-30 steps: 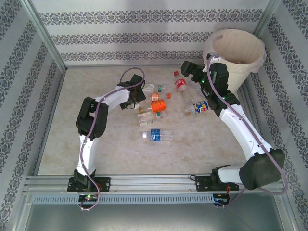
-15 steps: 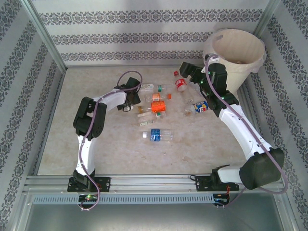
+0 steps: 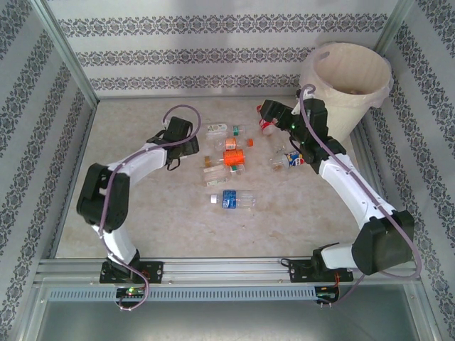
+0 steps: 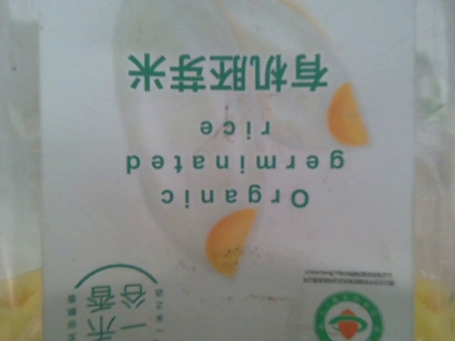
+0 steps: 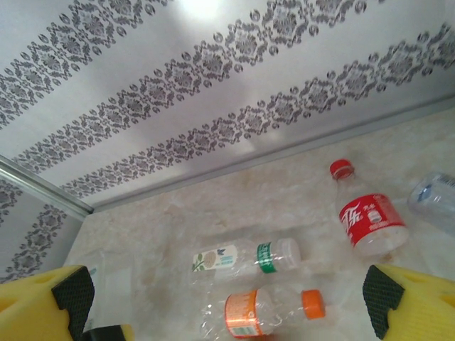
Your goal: Put the plastic bottles in the bin
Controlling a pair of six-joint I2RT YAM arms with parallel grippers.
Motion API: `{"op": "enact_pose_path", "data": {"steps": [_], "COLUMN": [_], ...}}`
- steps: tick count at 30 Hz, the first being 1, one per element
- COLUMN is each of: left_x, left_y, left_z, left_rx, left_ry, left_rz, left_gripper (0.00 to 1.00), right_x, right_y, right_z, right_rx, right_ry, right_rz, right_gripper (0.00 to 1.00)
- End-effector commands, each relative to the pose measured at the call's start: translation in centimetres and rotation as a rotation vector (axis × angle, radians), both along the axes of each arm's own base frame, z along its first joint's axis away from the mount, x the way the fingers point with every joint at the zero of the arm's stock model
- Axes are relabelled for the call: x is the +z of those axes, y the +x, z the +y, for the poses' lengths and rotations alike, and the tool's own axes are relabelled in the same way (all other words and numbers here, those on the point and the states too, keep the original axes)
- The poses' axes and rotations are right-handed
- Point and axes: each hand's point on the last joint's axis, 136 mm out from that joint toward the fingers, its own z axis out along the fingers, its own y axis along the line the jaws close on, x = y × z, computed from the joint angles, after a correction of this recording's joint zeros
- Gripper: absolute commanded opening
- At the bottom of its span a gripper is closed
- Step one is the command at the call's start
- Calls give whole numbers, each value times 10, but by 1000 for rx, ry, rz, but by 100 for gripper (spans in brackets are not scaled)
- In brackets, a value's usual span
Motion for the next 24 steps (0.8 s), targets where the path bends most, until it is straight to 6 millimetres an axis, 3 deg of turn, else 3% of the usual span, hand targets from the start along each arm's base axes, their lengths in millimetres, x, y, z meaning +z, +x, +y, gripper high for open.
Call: {"op": "enact_pose_path", "data": {"steps": [1,8,13,18,24], "left_x": [46,92,120,137,148], "left_y": [1,-37,-65,-79,-81], "left_z": [-25,-80,-121,-143,-150], "left_rx": [-170,-453,-645,-733,-742], "left_ry": [-33,-13,-45,-66,-72], "left_rz": [-159,-275,-347,-382,-404], "left_gripper": [72,68,66,65,64], "right_x": [-4,1,11,15,16], "right_y": [0,4,-3,-10,-21], "right_z": [20,52,87,112,133], "right_rx": [74,218,396,492,574], "right_ry": [103,229,288,288,284], "right_rz": [22,44,39,37,35], "right_gripper": [98,98,98,98,98]}}
